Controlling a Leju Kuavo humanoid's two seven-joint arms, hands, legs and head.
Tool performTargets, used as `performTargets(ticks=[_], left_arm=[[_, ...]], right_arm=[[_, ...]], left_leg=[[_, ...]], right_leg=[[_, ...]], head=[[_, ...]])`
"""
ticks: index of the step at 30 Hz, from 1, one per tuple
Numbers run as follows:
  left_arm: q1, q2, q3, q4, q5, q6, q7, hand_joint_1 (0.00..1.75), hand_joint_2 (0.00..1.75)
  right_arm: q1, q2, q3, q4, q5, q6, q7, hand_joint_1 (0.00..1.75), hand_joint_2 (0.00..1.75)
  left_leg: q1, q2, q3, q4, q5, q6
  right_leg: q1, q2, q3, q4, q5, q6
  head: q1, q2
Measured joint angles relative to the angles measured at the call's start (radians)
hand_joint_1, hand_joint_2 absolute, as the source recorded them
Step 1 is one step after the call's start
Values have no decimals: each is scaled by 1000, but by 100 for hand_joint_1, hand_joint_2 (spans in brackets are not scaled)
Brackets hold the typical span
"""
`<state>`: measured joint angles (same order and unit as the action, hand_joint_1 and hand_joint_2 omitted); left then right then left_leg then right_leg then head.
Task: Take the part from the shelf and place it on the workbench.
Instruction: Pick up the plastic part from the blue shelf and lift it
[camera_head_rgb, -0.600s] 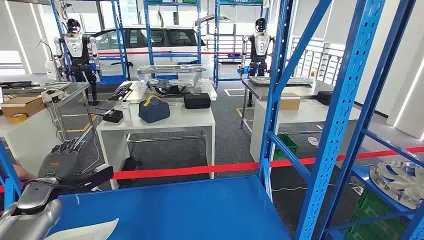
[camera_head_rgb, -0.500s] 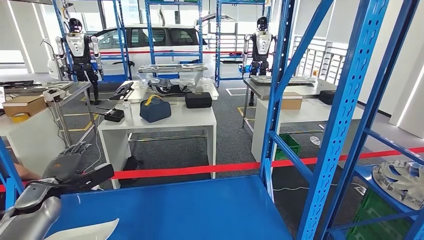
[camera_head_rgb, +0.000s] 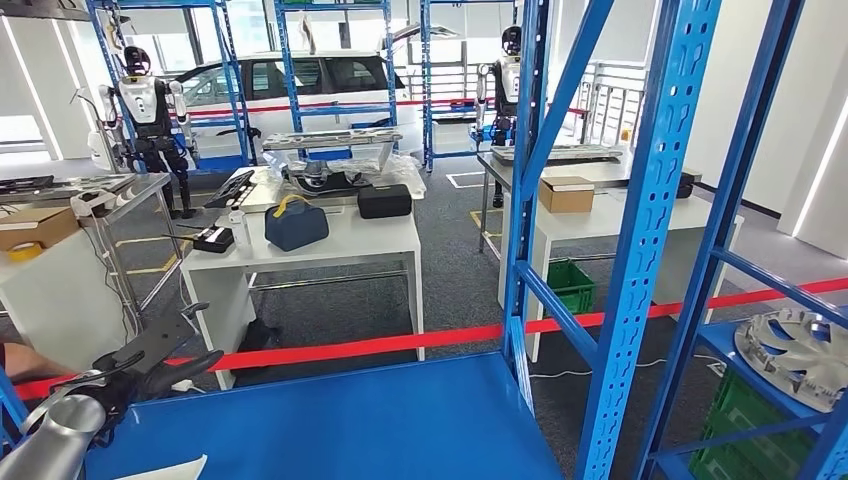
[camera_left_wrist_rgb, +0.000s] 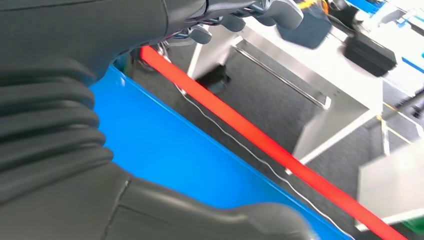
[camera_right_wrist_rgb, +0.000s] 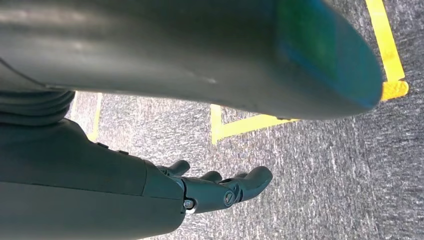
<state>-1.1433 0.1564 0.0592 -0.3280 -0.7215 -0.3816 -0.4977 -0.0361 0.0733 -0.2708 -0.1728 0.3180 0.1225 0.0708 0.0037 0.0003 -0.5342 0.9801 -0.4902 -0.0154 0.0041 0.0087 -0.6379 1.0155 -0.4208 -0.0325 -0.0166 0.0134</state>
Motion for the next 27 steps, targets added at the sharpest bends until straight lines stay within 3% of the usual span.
performTargets(ticks=[6, 12, 16, 27], left_arm=[[13, 0, 1, -8, 10, -42, -11, 0, 175], [22, 1, 1, -12, 14, -54, -15, 0, 175], [38, 9, -5, -12, 40, -127, -37, 0, 175], [194, 98, -160, 5, 9, -177, -22, 0, 175]], right_arm=[[0, 0, -7, 0, 4, 0, 1, 0, 0], [1, 0, -7, 0, 4, 0, 1, 0, 0], [0, 0, -8, 0, 4, 0, 3, 0, 0], [3, 0, -28, 0, 4, -3, 22, 0, 0]], left_leg=[[0, 0, 1, -2, 2, -10], [-1, 0, 8, -2, 4, -12], [-2, 0, 8, -2, 3, -11], [-3, 1, 9, -2, 1, -11]], right_leg=[[0, -1, 3, 0, -1, -2], [-1, -1, 3, 0, 1, -2], [-3, -1, 3, 0, 1, -1], [-3, 0, 3, -1, 0, -1]], head=[[0, 0], [0, 0], [0, 0], [0, 0]])
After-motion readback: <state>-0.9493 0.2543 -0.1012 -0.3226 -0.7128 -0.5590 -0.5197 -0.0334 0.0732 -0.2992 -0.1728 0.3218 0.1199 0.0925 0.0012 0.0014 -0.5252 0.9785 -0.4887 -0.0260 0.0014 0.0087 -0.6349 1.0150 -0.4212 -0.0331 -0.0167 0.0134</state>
